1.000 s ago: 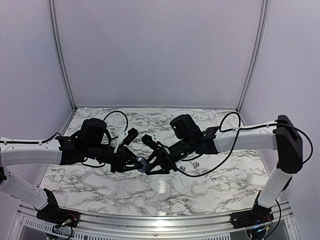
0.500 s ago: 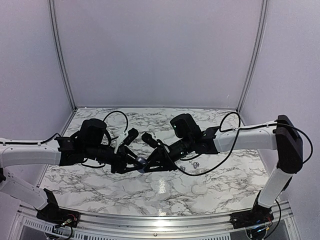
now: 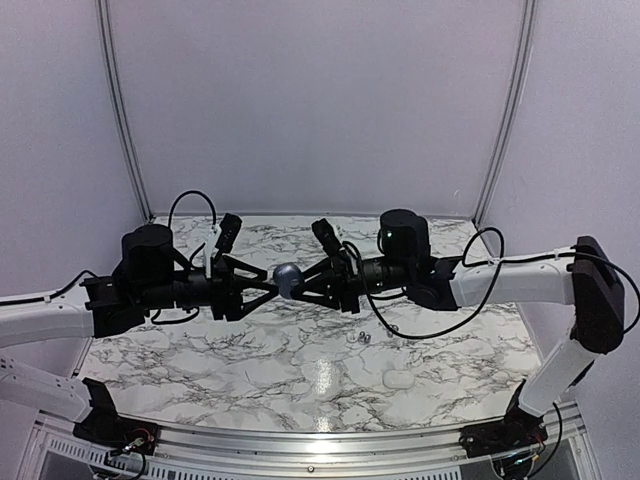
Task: Insert the wireless bluetooth earbuds into the charging case
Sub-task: Pass from the left arm to the right
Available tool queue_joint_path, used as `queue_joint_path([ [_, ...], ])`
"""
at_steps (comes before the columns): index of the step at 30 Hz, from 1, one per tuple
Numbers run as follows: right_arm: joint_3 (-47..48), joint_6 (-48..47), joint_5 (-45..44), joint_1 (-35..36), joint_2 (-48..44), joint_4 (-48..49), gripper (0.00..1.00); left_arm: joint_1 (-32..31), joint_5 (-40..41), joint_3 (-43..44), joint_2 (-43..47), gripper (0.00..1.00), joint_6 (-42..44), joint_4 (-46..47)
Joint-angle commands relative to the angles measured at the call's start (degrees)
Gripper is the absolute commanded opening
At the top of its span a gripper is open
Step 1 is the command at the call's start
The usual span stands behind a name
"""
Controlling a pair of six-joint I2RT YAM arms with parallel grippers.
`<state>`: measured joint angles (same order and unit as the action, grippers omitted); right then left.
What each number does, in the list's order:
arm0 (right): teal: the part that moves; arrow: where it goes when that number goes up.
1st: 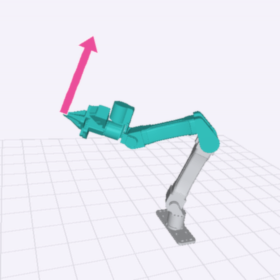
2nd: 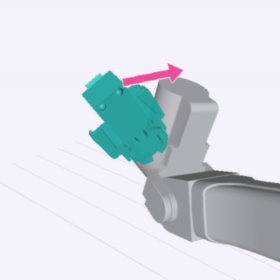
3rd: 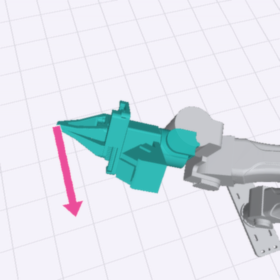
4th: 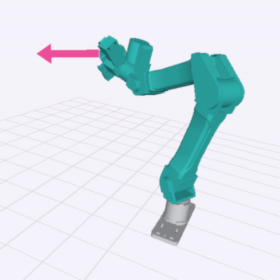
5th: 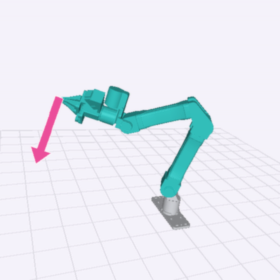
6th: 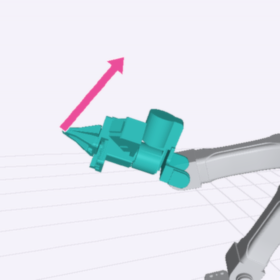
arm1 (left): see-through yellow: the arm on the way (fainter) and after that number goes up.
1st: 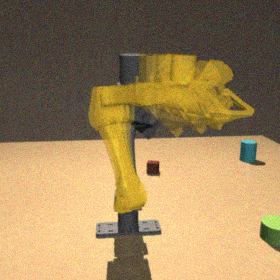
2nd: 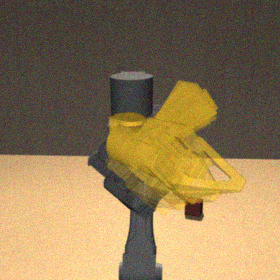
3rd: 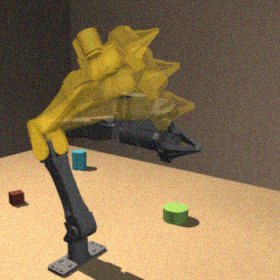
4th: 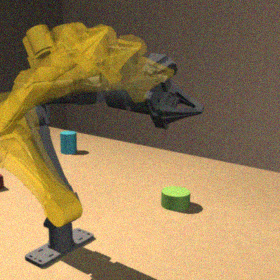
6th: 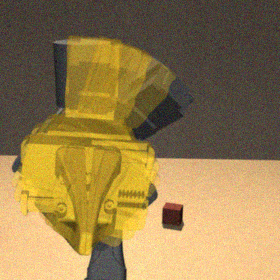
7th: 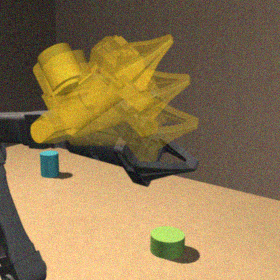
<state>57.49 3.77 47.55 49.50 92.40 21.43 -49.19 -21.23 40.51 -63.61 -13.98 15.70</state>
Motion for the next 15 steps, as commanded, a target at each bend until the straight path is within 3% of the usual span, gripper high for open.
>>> queue_joint_path([
  [1,-1.0,9.2,0.1,-0.4,-0.7,19.1,0.00,0.0,0.5,-3.9,3.1,0.66,-4.5,12.2],
  [7,-1.0,16.2,-1.7,-0.3,0.3,27.8,0.00,-0.4,-1.4,-7.1,5.2,0.62,-3.0,20.4],
  [10,0.0,18.8,-2.7,0.0,1.1,29.0,0.00,-1.1,2.1,-8.0,6.3,0.64,1.7,20.6],
  [12,-0.3,21.0,-5.2,0.4,1.2,29.7,0.00,-2.5,7.8,-9.1,7.7,0.69,5.5,20.8],
  [15,-0.1,24.5,-7.1,0.8,1.5,29.4,0.00,-4.6,15.1,-11.2,10.1,0.87,14.7,20.8],
])
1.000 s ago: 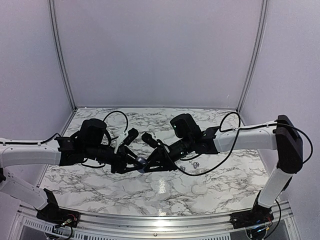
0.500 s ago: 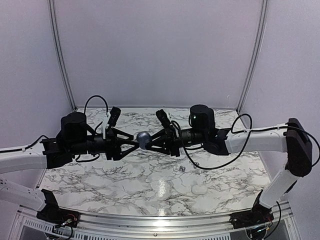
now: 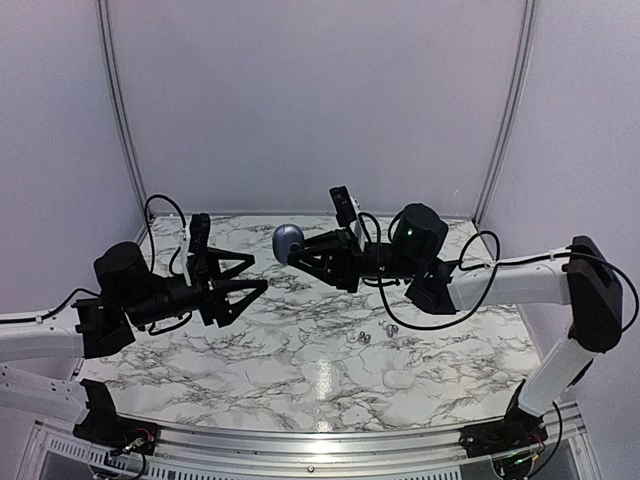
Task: Insert the wireless bluetooth earbuds into the charging case
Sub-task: Pass from the left arm to the right, then pass from the right arm to the left
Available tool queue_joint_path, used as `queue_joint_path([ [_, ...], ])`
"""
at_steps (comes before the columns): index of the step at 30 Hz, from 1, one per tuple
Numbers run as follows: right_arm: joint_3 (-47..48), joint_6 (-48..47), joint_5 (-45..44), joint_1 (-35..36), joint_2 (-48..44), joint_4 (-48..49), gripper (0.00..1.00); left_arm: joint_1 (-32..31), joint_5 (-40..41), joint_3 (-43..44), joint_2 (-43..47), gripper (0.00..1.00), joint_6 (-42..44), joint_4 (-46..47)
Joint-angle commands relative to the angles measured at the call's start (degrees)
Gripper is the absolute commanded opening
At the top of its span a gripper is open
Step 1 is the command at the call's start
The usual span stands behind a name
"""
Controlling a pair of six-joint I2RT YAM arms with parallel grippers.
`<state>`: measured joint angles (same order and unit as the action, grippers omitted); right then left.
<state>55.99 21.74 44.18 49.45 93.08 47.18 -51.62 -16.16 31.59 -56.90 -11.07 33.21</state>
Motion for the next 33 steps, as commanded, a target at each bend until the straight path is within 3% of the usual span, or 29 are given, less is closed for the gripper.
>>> queue_joint_path([
  [1,1.4,7.4,-4.4,1.0,0.7,3.2,0.00,-2.5,12.7,-3.0,4.4,0.93,15.1,3.2],
  [2,1.0,8.3,-5.3,1.2,0.5,3.1,0.00,-2.7,15.1,-3.6,5.1,0.98,17.4,3.1],
  [6,1.4,9.7,-7.5,2.5,0.3,-0.3,0.00,-3.8,19.4,-4.1,6.4,0.99,24.3,2.5],
  [13,5.4,8.9,-3.0,3.8,2.6,-10.1,0.00,-7.3,18.3,-2.8,5.3,0.99,34.6,-3.9],
  [23,6.2,10.9,2.8,4.8,4.6,-14.5,0.00,-13.9,23.8,-1.0,2.2,0.99,43.0,-7.7],
  [33,5.5,11.2,5.6,6.4,4.6,-17.3,0.00,-16.9,27.9,-0.7,1.0,0.99,46.2,-9.2],
])
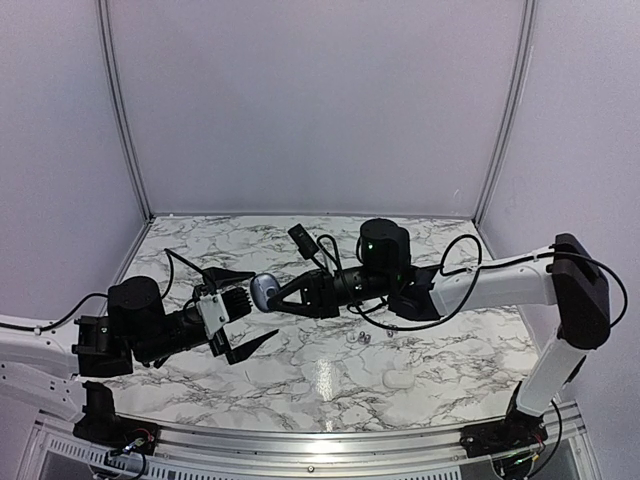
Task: Insert the wireless bluetooth earbuds into the charging case
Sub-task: Pass from the right arm to the left
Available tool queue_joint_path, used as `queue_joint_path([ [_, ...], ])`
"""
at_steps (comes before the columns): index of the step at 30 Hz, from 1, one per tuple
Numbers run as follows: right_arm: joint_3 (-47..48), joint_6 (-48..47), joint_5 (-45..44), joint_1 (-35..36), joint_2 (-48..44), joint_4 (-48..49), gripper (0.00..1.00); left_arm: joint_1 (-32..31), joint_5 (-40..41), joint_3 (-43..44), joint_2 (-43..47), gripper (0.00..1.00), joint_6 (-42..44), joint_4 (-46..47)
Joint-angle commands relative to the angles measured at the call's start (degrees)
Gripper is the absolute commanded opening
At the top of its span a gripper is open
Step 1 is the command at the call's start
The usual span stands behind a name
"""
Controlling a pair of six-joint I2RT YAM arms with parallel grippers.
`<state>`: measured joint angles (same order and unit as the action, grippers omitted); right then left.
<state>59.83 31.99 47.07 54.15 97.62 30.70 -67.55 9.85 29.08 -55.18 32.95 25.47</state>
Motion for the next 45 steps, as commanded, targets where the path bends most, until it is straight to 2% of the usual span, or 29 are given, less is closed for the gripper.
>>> queue_joint_path([
  [1,1.5,1.2,2.9,1.8,0.1,-0.6,0.00,-1.1,2.0,1.9,-1.0,0.99,2.3,-1.5],
  [3,1.1,1.5,3.2,2.1,0.1,-0.3,0.00,-1.4,2.0,2.3,-1.5,0.98,2.5,-2.1],
  [8,0.7,2.0,3.7,2.4,0.0,-0.3,0.00,-1.8,1.8,3.2,-2.5,0.87,3.2,-3.8],
  [13,0.0,3.3,4.6,2.5,0.1,0.9,0.01,-2.2,2.2,3.4,-2.1,0.84,3.1,-4.0],
  [23,-1.0,4.1,5.8,2.6,-0.1,1.0,0.05,-3.3,2.6,3.1,-1.1,0.59,3.8,-5.4],
  [24,-1.0,3.9,6.1,2.6,-0.1,1.0,0.07,-3.5,2.3,3.2,-1.0,0.57,3.8,-5.5],
  [26,-0.7,3.3,6.9,2.6,-0.1,0.4,0.20,-3.9,1.4,3.3,-0.6,0.55,3.5,-6.3],
  [29,-0.2,1.6,8.7,2.2,-0.3,-1.3,0.34,-4.5,-0.8,3.6,0.1,0.54,1.8,-7.5],
  [32,0.2,-0.5,11.7,1.5,-1.0,-3.7,0.43,-5.3,-4.9,4.4,1.5,0.52,-1.1,-10.2],
  [35,0.8,-4.1,13.6,1.4,-1.8,-8.2,0.44,-5.8,-8.9,6.3,2.6,0.50,-4.2,-14.7],
  [40,1.6,-4.9,18.6,1.6,-1.9,-9.8,0.44,-6.1,-14.9,9.0,2.1,0.48,-6.3,-20.0],
  [45,4.2,-8.4,20.1,2.4,-1.3,-16.4,0.38,-7.0,-16.3,11.9,0.0,0.47,-5.4,-24.7],
])
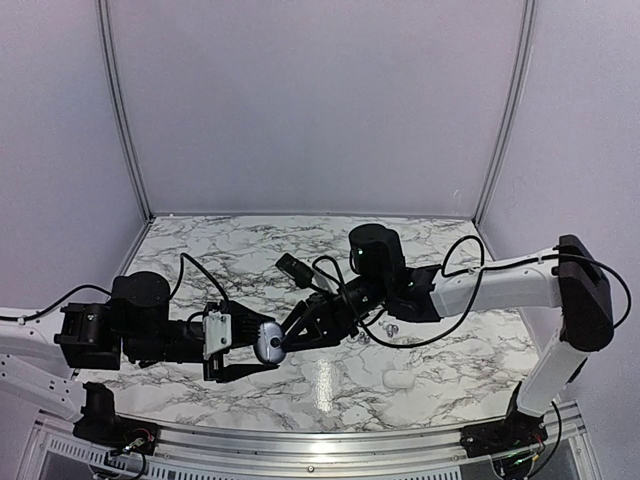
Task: Insert the wireless bluetooth earbuds into the charging case
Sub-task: Pass from the right arm to the left, then pass from the left arm to the right
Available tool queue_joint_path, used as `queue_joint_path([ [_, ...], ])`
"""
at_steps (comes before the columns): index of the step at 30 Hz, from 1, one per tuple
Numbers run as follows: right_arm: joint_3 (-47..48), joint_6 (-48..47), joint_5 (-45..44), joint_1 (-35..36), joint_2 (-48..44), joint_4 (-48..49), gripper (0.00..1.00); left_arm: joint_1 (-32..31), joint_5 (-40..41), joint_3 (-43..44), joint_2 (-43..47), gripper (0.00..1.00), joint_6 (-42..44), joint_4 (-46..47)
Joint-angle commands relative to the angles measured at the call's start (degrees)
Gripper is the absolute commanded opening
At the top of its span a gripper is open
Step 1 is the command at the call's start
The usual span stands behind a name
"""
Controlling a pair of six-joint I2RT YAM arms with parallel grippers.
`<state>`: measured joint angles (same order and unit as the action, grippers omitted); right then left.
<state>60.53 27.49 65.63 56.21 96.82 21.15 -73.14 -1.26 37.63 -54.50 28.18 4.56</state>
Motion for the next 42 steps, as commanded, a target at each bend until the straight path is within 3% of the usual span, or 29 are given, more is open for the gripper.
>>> queue_joint_path([
  [1,4.0,-4.4,1.9,0.4,-0.4,-8.0,0.37,-1.4,-5.3,3.8,-1.1,0.47,-0.3,-4.3],
  [10,4.7,-0.8,5.8,0.6,0.9,-5.9,0.30,-2.3,-4.5,7.1,-4.4,0.44,1.6,-10.8],
  [16,4.9,0.1,6.8,0.7,1.9,-5.4,0.21,-2.7,-3.6,7.2,-4.6,0.43,2.0,-11.7],
  [33,6.2,1.3,9.2,2.1,3.6,-4.4,0.29,-2.7,-3.5,7.8,-6.3,0.42,2.4,-12.6],
  [42,7.9,-2.7,7.7,2.2,4.4,-9.9,0.24,-2.8,-3.3,7.9,-6.9,0.42,2.2,-12.6],
])
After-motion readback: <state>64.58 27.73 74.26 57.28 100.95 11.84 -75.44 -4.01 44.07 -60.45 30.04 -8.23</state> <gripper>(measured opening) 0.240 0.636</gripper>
